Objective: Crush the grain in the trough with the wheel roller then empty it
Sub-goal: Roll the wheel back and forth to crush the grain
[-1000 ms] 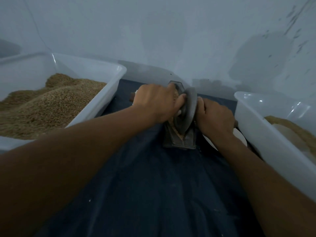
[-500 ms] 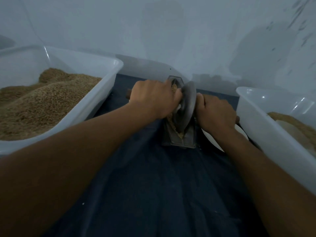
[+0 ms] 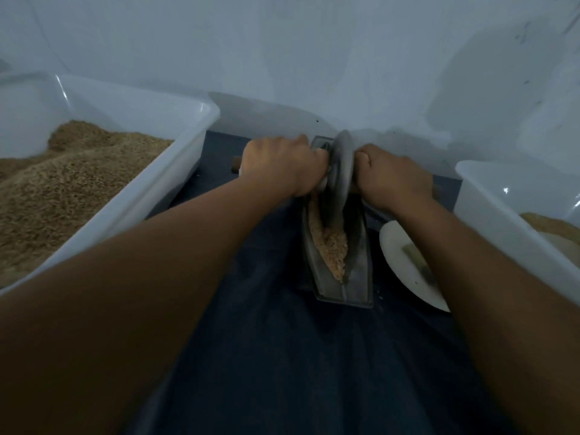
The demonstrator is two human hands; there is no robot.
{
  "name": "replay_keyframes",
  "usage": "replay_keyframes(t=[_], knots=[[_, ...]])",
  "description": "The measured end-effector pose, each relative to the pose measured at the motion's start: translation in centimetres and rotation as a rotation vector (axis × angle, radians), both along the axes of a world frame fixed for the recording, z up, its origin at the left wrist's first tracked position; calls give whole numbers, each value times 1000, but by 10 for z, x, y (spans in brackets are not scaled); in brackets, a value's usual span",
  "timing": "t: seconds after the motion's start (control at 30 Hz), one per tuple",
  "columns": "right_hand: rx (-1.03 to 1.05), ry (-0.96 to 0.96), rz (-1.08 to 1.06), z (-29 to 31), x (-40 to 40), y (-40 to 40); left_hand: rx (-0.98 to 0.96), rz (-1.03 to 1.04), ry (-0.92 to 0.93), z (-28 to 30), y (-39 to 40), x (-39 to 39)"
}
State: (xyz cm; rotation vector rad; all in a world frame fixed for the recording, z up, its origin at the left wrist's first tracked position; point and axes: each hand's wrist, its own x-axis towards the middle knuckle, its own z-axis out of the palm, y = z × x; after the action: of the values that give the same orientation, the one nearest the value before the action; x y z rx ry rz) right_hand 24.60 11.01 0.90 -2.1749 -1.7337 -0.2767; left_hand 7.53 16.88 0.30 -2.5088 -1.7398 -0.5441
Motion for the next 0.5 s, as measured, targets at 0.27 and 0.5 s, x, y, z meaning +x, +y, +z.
replay_keyframes(t=[0.27, 0.5], knots=[[-164, 33, -1, 14, 14, 42, -71, -9, 13, 11, 29, 11], [-86, 6, -9, 16, 5, 43, -135, -4, -29, 6, 31, 4]])
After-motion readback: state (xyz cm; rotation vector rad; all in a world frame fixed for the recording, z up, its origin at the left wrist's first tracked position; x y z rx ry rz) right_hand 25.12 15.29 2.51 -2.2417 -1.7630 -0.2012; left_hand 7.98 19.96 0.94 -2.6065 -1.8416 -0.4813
